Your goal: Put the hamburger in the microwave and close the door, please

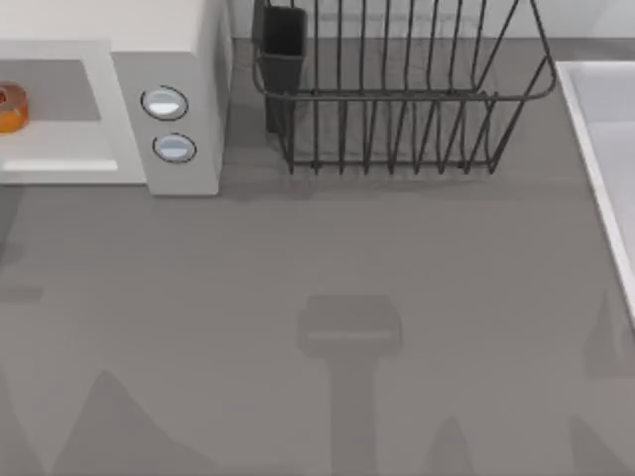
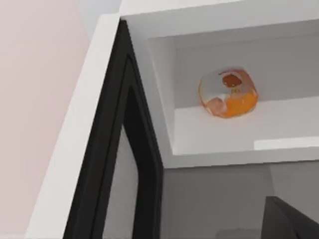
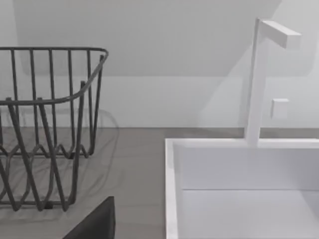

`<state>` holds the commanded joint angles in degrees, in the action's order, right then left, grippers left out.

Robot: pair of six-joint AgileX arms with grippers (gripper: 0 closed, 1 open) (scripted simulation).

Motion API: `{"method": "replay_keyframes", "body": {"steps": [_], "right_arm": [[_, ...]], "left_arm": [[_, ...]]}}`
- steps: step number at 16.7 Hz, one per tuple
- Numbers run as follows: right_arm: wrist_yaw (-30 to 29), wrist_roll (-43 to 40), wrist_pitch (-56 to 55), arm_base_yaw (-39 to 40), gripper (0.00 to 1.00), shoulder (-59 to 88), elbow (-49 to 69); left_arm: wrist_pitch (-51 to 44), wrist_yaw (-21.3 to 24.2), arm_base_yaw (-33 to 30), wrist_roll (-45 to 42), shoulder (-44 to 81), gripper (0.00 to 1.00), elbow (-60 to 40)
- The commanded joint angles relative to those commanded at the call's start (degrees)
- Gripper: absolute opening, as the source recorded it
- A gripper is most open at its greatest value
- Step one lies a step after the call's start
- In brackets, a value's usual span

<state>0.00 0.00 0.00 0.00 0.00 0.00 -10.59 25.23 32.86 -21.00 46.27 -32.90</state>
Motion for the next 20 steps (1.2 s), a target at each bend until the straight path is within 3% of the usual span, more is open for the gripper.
{"method": "replay_keyframes", "body": {"steps": [5, 11, 14, 20], "right_arm": [[0.0, 0.0, 0.0, 0.0, 1.0, 0.0, 0.0], [0.0, 0.0, 0.0, 0.0, 1.0, 0.0, 0.0], [0.0, 0.0, 0.0, 0.0, 1.0, 0.0, 0.0], [0.0, 0.0, 0.0, 0.0, 1.0, 0.0, 0.0]], "left_arm": [[-15.3, 6.1, 13.3, -15.2, 27.7, 0.0, -22.1], [-29.6, 11.7, 24.7, -28.7, 49.6, 0.0, -42.4], [-33.0, 13.2, 27.2, -31.8, 54.4, 0.0, -46.9], [-33.0, 13.2, 27.2, -32.1, 54.7, 0.0, -46.9]]}}
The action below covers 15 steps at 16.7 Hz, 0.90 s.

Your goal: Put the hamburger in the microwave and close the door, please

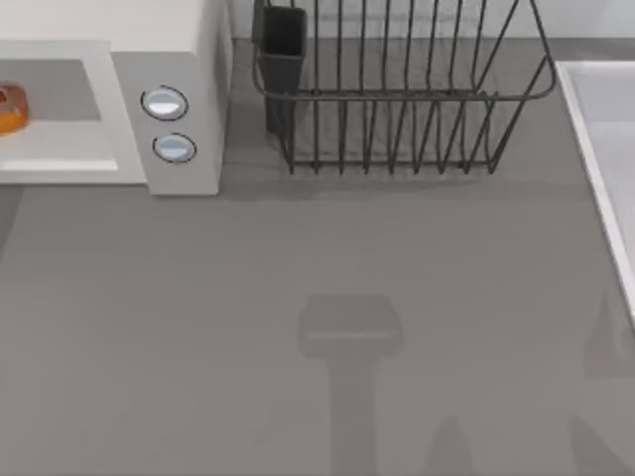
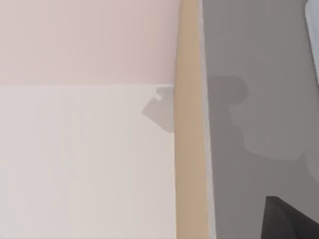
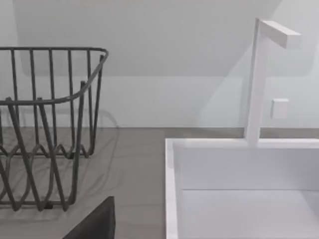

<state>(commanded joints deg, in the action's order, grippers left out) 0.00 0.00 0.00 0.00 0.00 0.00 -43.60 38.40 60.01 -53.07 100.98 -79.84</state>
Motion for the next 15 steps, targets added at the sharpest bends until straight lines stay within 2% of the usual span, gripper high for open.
{"method": "replay_keyframes", "body": {"steps": [3, 9, 15], "right_arm": [[0.0, 0.0, 0.0, 0.0, 1.0, 0.0, 0.0], [0.0, 0.0, 0.0, 0.0, 1.0, 0.0, 0.0], [0.0, 0.0, 0.0, 0.0, 1.0, 0.0, 0.0]], "left_arm": [[4.1, 0.1, 0.0, 0.0, 1.3, 0.0, 3.2], [20.0, 0.2, 0.4, -0.2, 6.2, 0.0, 13.5], [21.5, 0.3, 0.0, -0.2, 6.6, 0.0, 15.0]]}}
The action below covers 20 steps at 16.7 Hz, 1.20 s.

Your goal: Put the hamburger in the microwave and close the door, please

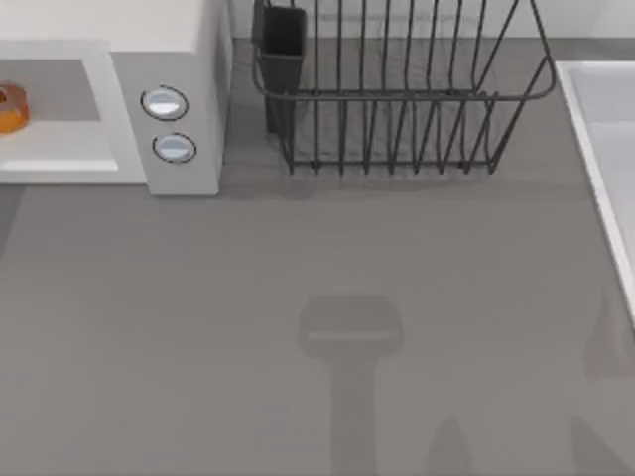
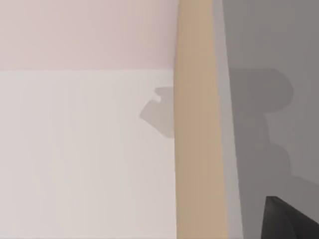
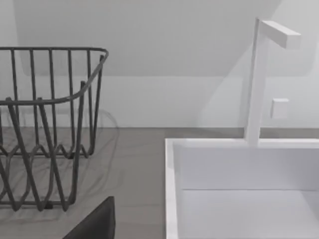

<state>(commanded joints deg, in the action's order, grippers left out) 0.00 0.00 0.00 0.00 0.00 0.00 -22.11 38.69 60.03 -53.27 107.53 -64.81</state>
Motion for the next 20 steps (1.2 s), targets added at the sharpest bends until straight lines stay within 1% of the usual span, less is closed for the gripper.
{"method": "replay_keyframes", "body": {"steps": [3, 7, 9, 11, 16, 18, 20], "right_arm": [[0.0, 0.0, 0.0, 0.0, 1.0, 0.0, 0.0], [0.0, 0.0, 0.0, 0.0, 1.0, 0.0, 0.0], [0.0, 0.0, 0.0, 0.0, 1.0, 0.0, 0.0], [0.0, 0.0, 0.0, 0.0, 1.0, 0.0, 0.0], [0.0, 0.0, 0.0, 0.0, 1.0, 0.0, 0.0], [0.0, 0.0, 0.0, 0.0, 1.0, 0.0, 0.0], [0.0, 0.0, 0.0, 0.0, 1.0, 0.0, 0.0]], "left_arm": [[2.2, -0.9, -2.3, 2.1, -3.8, 0.0, 4.0], [7.2, -3.4, -6.7, 7.3, -12.2, 0.0, 15.8], [9.4, -4.4, -8.7, 9.6, -15.9, 0.0, 20.0], [10.6, -4.8, -9.7, 10.8, -17.6, 0.0, 21.9], [10.5, -4.7, -9.5, 10.9, -17.6, 0.0, 22.1], [11.3, -5.7, -11.7, 12.8, -19.7, 0.0, 24.0], [12.6, -8.0, -15.6, 16.3, -23.7, 0.0, 27.5]]}}
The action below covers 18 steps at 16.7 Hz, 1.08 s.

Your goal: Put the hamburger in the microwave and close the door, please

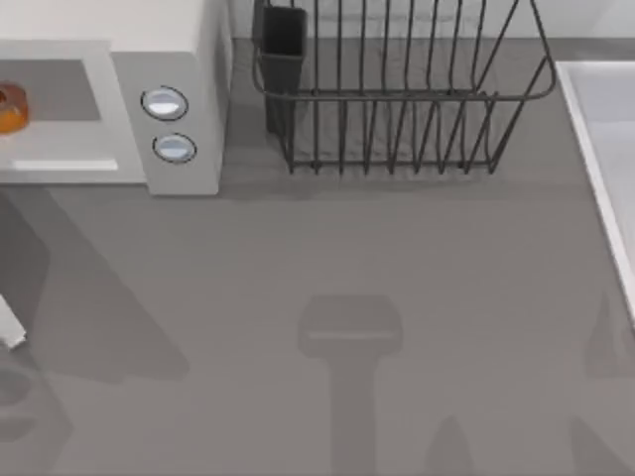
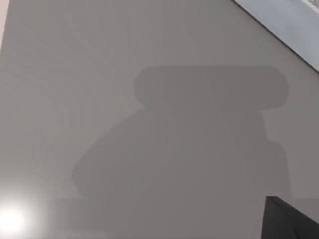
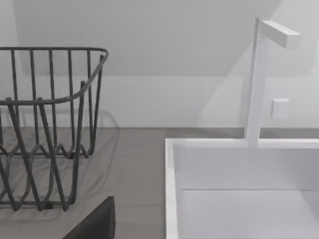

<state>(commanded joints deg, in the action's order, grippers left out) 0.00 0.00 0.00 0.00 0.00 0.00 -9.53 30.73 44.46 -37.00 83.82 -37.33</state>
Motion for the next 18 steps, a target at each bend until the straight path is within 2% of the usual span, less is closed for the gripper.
{"method": "replay_keyframes", "body": {"steps": [5, 11, 13, 18], "right_arm": [[0.0, 0.0, 0.0, 0.0, 1.0, 0.0, 0.0], [0.0, 0.0, 0.0, 0.0, 1.0, 0.0, 0.0], [0.0, 0.0, 0.0, 0.0, 1.0, 0.0, 0.0], [0.0, 0.0, 0.0, 0.0, 1.0, 0.0, 0.0]], "left_arm": [[3.5, -6.1, -10.0, 9.7, -10.4, 0.0, 9.3], [3.9, -6.8, -11.2, 11.1, -11.5, 0.0, 10.4], [3.9, -8.2, -13.2, 12.6, -12.2, 0.0, 11.0], [4.2, -16.5, -25.7, 21.7, -16.3, 0.0, 14.1]]}}
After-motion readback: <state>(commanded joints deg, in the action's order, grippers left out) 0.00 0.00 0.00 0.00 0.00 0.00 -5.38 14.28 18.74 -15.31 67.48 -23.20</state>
